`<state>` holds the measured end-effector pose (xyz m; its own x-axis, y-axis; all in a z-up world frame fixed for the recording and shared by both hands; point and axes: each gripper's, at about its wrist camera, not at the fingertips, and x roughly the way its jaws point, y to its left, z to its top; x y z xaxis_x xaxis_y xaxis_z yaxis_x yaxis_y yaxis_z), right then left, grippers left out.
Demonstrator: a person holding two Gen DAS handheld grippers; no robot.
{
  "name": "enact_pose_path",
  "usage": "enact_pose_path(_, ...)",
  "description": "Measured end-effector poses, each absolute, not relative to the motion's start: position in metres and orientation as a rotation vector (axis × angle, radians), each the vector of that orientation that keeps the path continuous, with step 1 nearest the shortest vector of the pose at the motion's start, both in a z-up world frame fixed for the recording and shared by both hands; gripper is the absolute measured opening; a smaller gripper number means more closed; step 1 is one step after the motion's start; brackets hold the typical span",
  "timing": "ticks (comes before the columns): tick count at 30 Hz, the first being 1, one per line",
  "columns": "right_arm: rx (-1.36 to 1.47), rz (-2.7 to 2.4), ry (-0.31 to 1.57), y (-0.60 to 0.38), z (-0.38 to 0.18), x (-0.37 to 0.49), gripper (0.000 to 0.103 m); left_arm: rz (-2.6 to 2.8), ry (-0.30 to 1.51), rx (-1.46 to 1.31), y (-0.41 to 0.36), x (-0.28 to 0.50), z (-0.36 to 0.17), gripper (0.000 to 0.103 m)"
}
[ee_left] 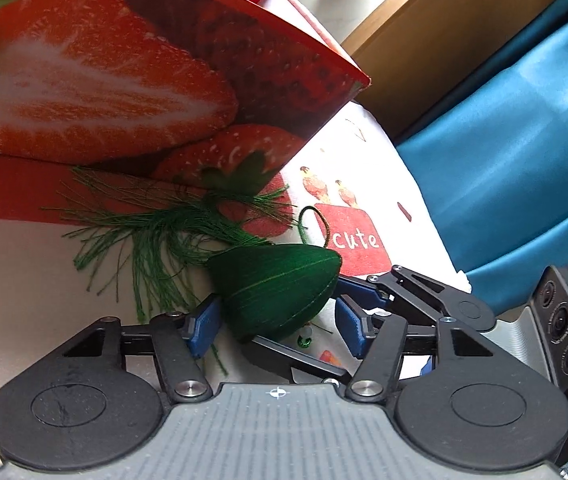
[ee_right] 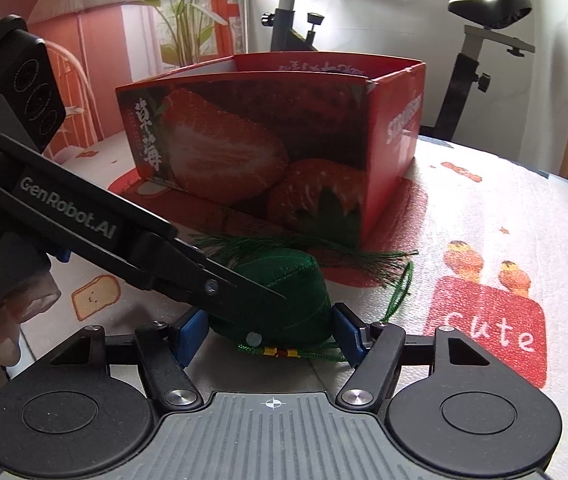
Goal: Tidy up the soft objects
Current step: 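Move both tools down and close them on the green felt sachet, then lift the green sachet with both grippers and lower it into the box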
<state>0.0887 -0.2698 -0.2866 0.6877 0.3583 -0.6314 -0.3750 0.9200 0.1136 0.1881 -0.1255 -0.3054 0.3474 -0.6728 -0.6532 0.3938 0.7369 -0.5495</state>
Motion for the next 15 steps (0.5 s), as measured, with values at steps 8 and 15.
enact_pose_path(8,-0.059,0.418,0.703,-0.250,-0.277,0.094,0.061,-0.679,0.933,-0.269,-0.110,0.181,-0.293,0.055)
enact_pose_path(15,-0.095,0.425,0.658,-0.232,-0.249,0.100,0.061,-0.667,0.837,-0.252,-0.088,0.174,-0.261,0.055)
